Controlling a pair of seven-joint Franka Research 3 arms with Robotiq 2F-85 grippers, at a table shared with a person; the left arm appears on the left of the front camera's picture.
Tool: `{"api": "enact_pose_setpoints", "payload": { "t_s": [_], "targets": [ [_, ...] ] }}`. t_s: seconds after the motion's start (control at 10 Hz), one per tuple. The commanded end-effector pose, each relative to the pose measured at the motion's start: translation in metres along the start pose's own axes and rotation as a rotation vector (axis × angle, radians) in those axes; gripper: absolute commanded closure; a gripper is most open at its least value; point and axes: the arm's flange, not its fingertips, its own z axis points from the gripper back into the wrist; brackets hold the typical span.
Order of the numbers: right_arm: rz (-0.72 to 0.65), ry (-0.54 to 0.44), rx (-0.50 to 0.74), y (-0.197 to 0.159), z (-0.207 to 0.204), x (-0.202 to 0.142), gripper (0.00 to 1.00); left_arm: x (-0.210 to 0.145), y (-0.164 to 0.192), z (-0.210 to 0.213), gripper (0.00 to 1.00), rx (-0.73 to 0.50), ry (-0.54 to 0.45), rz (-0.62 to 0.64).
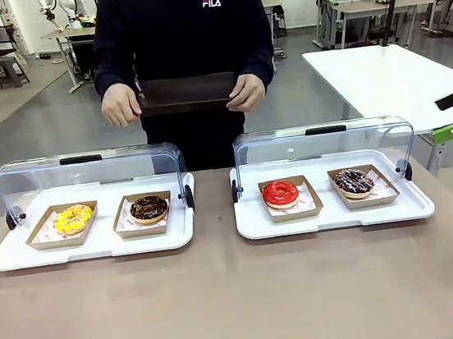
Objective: Provide the desired donut to the person.
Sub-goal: Pick up and lift the Paper togo box containing the Donut pointed at by the person.
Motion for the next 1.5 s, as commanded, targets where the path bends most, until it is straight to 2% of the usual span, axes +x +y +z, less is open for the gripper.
{"api": "enact_pose_setpoints", "payload": {
  "t_s": [0.0,1.4],
  "targets": [
    [-0.002,-0.014,0.008,-0.0009,-0.002,-0.0006,0.0,0.0,0.0009,0.0002,0.0,0.001,-0.005,0.0],
    [-0.002,-0.014,0.008,-0.0009,-0.002,-0.0006,0.0,0.0,0.0009,0.0002,0.0,0.001,-0.005,0.0]
  ]
}}
